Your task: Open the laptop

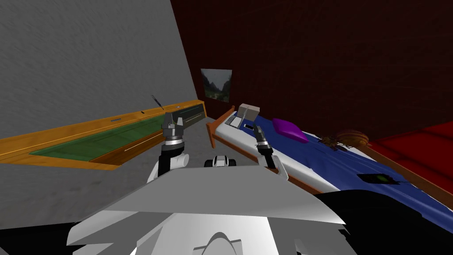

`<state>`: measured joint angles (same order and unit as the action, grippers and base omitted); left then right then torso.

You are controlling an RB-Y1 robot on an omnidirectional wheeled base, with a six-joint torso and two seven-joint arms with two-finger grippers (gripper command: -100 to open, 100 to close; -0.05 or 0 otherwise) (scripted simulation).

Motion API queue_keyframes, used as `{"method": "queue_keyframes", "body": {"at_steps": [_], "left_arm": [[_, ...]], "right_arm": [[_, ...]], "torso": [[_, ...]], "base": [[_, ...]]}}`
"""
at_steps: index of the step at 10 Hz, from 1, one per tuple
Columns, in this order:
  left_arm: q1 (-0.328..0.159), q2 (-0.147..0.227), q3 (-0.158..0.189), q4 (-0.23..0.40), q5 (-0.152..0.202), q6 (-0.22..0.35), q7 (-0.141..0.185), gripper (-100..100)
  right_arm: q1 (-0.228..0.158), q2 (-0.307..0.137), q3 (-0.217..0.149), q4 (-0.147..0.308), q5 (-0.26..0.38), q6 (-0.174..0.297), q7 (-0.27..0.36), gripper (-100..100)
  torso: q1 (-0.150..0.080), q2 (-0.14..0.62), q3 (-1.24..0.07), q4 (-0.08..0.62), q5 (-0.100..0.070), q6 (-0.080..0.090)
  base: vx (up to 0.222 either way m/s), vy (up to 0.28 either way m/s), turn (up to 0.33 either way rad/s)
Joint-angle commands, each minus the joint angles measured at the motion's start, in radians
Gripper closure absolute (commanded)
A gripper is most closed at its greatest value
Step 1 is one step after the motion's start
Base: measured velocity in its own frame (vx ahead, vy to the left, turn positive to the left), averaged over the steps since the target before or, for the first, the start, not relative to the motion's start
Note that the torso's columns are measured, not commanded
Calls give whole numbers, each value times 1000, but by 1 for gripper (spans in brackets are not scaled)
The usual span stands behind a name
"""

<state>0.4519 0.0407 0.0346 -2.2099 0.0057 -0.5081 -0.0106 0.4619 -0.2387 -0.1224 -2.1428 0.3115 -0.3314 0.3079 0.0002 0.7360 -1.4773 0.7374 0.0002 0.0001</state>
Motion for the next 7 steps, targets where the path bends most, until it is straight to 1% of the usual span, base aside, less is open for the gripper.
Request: {"method": "queue_keyframes", "body": {"at_steps": [1, 2, 3, 5, 6, 7], "left_arm": [[0, 0, 0, 0, 0, 0, 0, 0], [0, 0, 0, 0, 0, 0, 0, 0], [0, 0, 0, 0, 0, 0, 0, 0], [0, 0, 0, 0, 0, 0, 0, 0], [0, 0, 0, 0, 0, 0, 0, 0], [0, 0, 0, 0, 0, 0, 0, 0]], "right_arm": [[-8, -46, -45, 53, 52, 46, 54, -100], [-10, -58, -56, 65, 65, 58, 68, -100], [-13, -82, -77, 89, 90, 80, 93, -100], [-16, -105, -98, 111, 115, 102, 119, -100], [-18, -131, -120, 134, 142, 125, 147, -100], [-20, -145, -131, 146, 156, 137, 161, -100]], "torso": [[0, 1, 1, 0, 0, 0], [0, 3, 2, 1, 0, 0], [-1, 4, 3, 1, 0, 0], [-1, 1, 1, 0, 0, 0], [-2, 1, 1, 0, -1, 0], [1, 1, 0, 0, 0, 0]], "base": [[74, 161, 58], [63, 135, 32], [62, 133, 55], [88, 113, 37], [101, 134, 58], [98, 129, 56]]}}
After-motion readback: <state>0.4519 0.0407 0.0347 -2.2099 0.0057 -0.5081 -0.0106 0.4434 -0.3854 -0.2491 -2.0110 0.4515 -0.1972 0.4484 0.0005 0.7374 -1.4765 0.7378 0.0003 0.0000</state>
